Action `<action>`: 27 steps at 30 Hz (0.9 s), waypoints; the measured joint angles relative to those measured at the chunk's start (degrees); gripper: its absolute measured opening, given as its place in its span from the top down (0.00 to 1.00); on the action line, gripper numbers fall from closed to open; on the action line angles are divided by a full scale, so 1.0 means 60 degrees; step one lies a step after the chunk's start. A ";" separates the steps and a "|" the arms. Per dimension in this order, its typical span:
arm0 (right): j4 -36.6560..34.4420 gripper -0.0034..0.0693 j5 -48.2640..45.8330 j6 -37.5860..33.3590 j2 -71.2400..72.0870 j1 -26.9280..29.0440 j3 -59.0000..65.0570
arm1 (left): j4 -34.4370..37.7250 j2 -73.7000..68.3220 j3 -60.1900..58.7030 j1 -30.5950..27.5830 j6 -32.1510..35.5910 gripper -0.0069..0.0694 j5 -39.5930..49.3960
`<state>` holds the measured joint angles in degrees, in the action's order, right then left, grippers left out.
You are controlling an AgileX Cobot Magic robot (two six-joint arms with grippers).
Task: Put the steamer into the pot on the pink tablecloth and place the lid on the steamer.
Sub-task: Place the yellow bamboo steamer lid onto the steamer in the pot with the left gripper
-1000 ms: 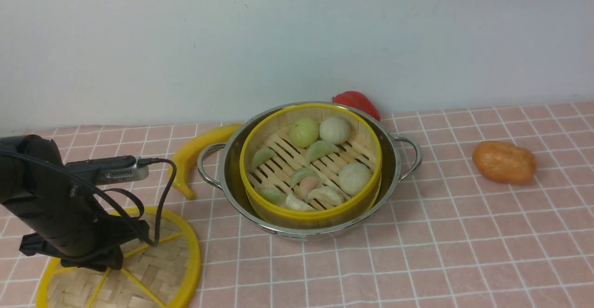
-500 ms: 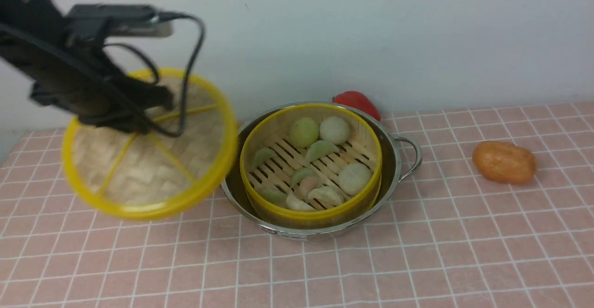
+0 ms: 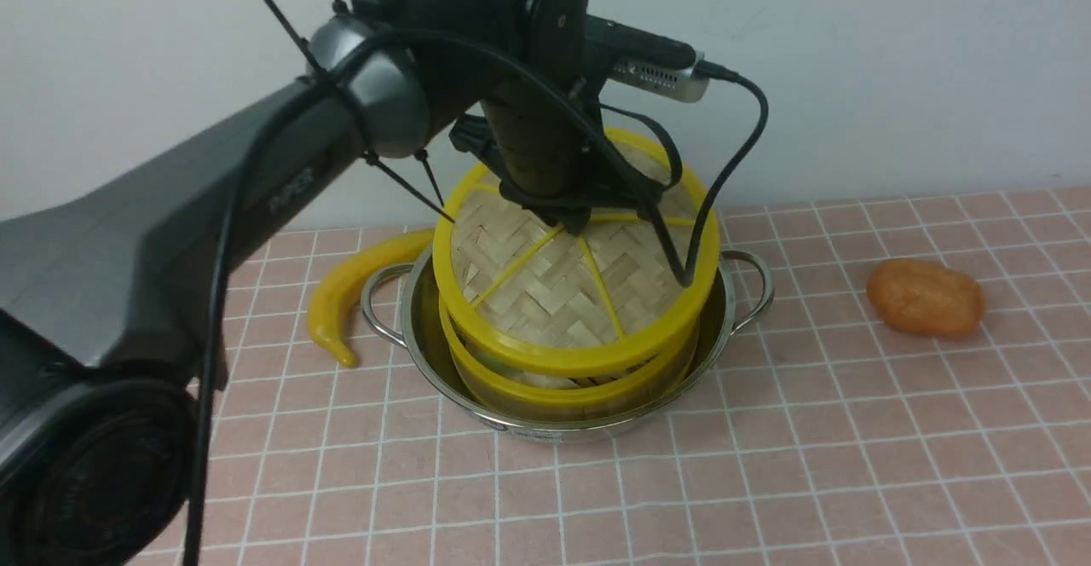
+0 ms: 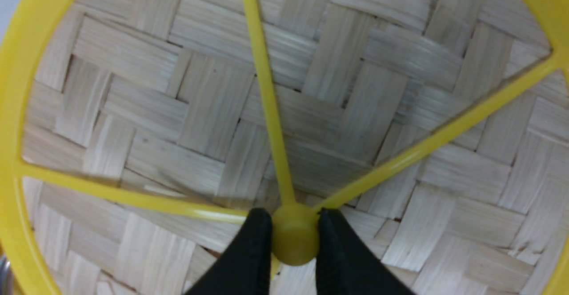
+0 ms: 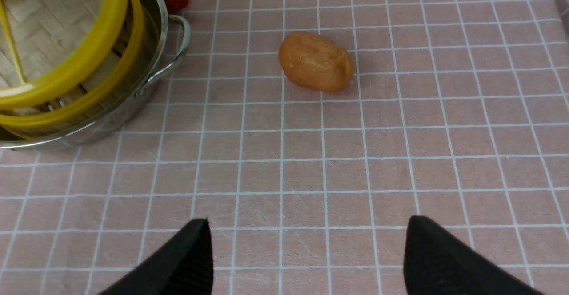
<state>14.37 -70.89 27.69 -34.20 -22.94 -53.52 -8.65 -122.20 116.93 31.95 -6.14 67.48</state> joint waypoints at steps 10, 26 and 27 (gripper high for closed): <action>-0.0138 0.19 0.0000 0.0031 0.0019 0.0000 0.0000 | -0.0139 -0.0540 0.0107 -0.0041 -0.0132 0.76 0.0174; -0.0138 0.19 0.0000 0.0031 0.0019 0.0000 0.0000 | -0.0204 -0.0827 0.0130 -0.0041 -0.0305 0.76 -0.0049; -0.0138 0.19 0.0000 0.0031 0.0019 0.0000 0.0000 | -0.0224 -0.0827 0.0133 -0.0041 -0.0318 0.76 -0.0058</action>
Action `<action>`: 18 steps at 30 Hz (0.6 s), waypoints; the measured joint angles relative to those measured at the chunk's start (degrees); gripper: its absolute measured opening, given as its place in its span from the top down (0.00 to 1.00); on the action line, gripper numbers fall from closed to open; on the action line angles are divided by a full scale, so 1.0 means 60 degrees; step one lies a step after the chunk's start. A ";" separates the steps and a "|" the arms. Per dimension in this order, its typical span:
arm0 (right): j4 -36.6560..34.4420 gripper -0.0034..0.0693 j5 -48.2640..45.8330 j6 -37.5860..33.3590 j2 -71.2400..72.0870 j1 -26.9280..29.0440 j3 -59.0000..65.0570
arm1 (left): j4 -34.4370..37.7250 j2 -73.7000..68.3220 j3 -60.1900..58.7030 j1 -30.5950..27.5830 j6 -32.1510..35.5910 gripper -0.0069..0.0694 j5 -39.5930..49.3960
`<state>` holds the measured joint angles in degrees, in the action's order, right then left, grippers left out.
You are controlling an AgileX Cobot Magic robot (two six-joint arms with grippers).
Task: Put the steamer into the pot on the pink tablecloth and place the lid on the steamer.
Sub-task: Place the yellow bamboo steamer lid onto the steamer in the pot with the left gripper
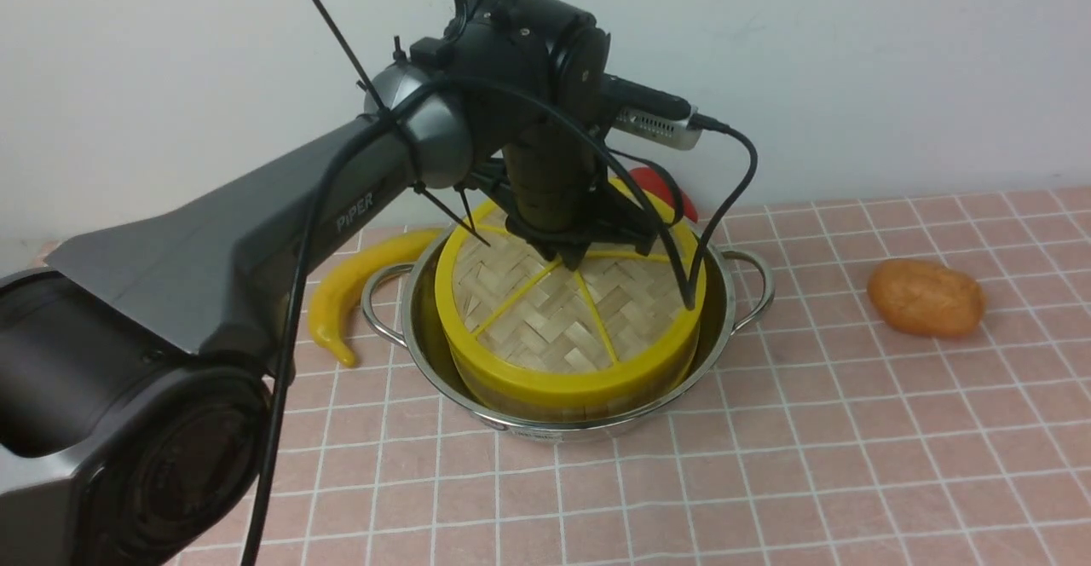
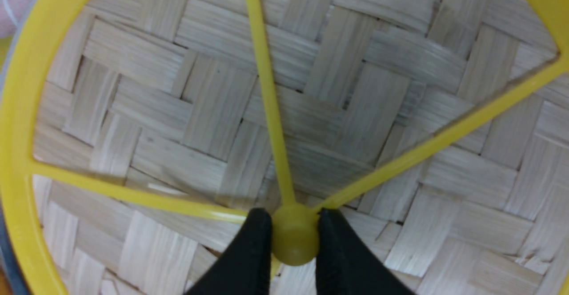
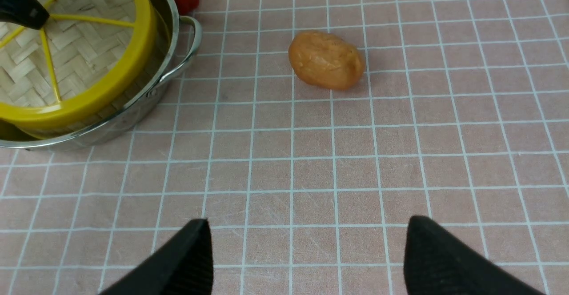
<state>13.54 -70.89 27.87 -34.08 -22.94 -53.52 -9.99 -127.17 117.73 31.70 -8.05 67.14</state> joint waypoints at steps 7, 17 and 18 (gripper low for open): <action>0.0000 0.19 0.0000 0.0000 0.0000 0.0000 0.0000 | -0.0042 0.0000 0.0007 0.0000 -0.0058 0.76 -0.0008; 0.0000 0.19 0.0000 0.0000 0.0000 0.0000 0.0000 | -0.0061 0.0000 0.0007 0.0000 -0.0069 0.76 -0.0008; 0.0000 0.19 0.0000 0.0000 0.0000 0.0000 0.0000 | -0.0061 0.0000 0.0007 0.0000 -0.0069 0.76 -0.0008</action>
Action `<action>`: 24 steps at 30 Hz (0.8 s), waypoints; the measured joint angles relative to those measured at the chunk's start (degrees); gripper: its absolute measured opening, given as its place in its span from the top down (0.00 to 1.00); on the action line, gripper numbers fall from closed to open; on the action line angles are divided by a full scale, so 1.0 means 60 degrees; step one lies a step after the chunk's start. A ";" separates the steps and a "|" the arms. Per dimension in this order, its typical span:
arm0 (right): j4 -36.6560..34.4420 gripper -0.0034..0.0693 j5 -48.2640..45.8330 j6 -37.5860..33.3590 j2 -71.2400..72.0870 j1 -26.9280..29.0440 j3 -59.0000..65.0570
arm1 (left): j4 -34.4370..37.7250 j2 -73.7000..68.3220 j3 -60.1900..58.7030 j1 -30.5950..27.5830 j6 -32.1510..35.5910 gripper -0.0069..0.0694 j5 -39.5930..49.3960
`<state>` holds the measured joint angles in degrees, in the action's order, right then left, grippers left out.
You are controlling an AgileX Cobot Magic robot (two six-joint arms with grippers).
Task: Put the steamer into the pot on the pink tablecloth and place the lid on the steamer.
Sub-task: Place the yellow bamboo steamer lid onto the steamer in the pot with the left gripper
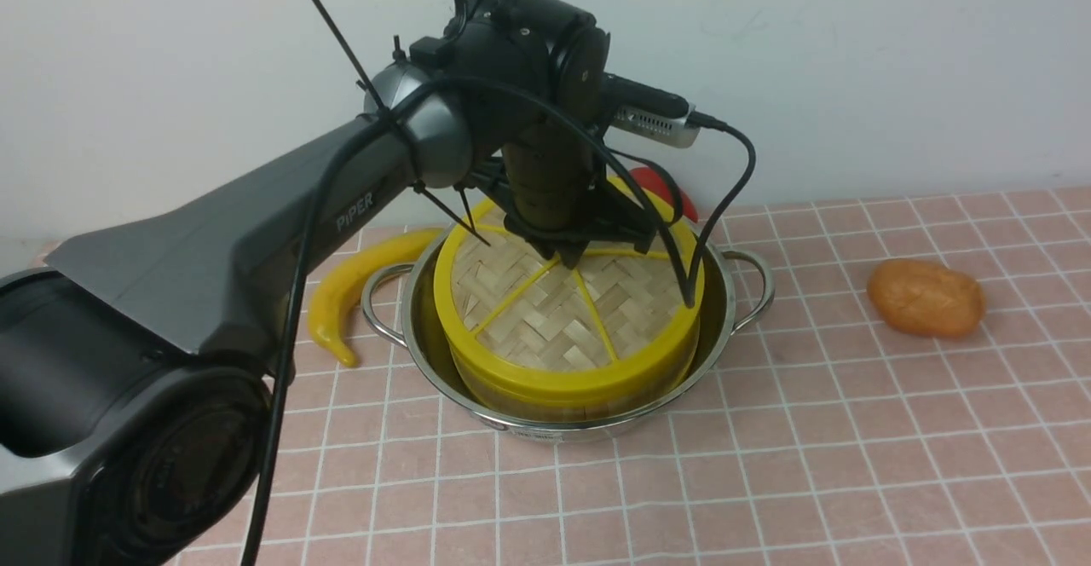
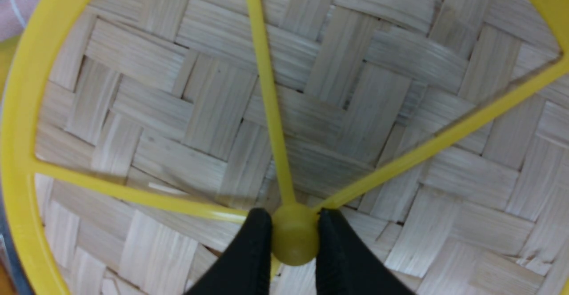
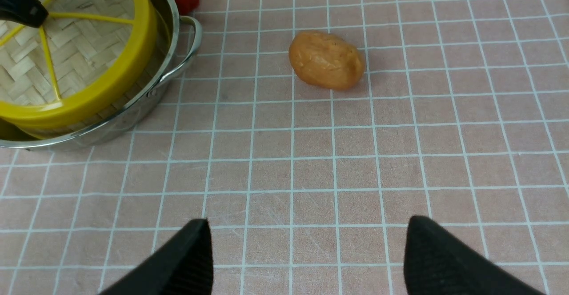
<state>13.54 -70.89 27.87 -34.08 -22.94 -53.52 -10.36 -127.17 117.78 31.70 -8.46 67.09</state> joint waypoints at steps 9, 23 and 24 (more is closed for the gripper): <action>0.0000 0.19 0.0000 0.0000 0.0000 0.0000 0.0000 | -0.0136 -0.0167 0.0042 0.0000 0.0000 0.76 -0.0064; -0.0334 0.19 0.0000 0.0000 0.0000 0.0000 0.0000 | -0.0169 -0.0210 0.0129 0.0000 0.0000 0.68 -0.0198; -0.0363 0.19 0.0000 0.0000 0.0000 0.0000 0.0000 | -0.0179 -0.0210 0.0185 0.0000 0.0000 0.63 -0.0170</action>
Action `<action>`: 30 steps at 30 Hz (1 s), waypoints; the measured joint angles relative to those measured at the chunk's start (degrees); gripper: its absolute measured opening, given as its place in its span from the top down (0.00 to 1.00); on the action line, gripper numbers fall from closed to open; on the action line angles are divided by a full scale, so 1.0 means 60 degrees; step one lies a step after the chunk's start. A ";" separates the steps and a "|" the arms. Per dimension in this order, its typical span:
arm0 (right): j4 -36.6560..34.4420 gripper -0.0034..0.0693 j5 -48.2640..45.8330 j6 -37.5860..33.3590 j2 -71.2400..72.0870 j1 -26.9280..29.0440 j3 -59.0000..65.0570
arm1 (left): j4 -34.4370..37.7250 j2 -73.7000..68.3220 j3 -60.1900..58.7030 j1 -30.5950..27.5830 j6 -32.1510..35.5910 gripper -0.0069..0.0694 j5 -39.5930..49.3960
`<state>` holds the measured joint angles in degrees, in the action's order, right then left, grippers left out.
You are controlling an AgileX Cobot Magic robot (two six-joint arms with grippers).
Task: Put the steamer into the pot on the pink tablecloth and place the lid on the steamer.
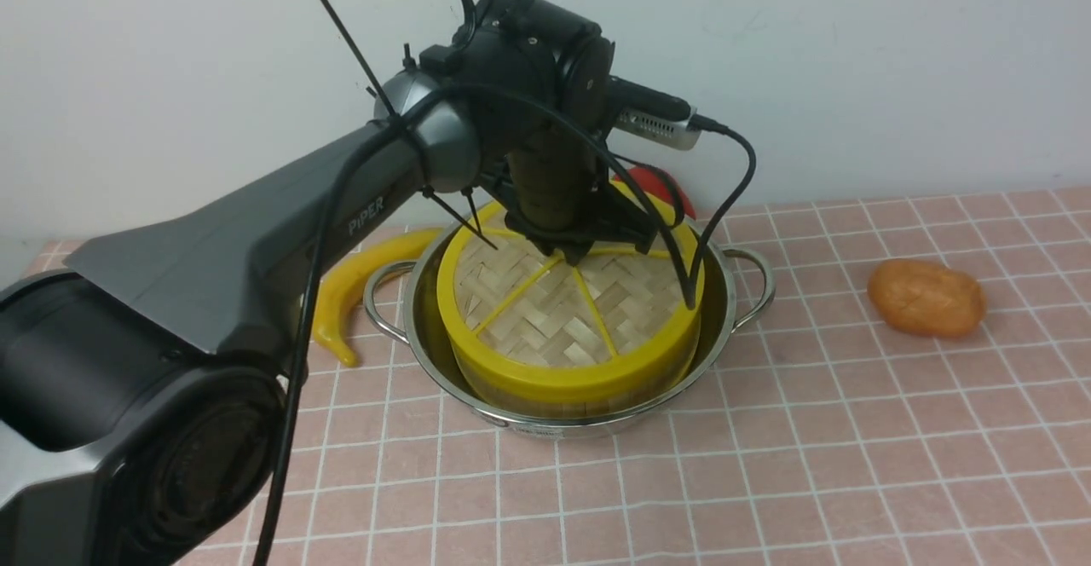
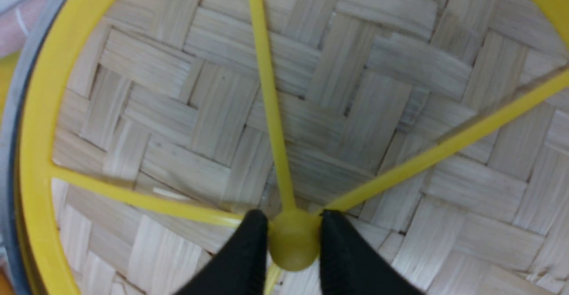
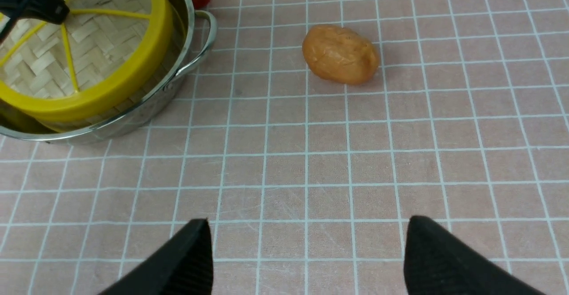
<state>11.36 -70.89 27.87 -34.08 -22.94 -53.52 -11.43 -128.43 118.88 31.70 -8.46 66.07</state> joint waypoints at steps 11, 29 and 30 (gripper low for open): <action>-0.0003 0.20 0.0000 0.0000 0.0000 0.0000 0.0000 | -0.0087 0.1169 0.1925 0.0000 0.0150 0.17 0.0617; 0.1623 0.97 0.6567 -0.1646 0.1291 0.0000 0.3867 | 0.0499 0.7516 -0.0862 0.0009 0.1233 0.93 0.0628; 0.1623 0.97 0.6978 -0.1724 0.1291 0.0000 0.4141 | 0.0489 0.8010 -0.1465 0.0009 0.1262 0.94 0.0650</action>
<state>21.10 -29.03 17.52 -26.33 -22.94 -28.67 -8.49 -80.37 110.09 31.76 -0.89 69.97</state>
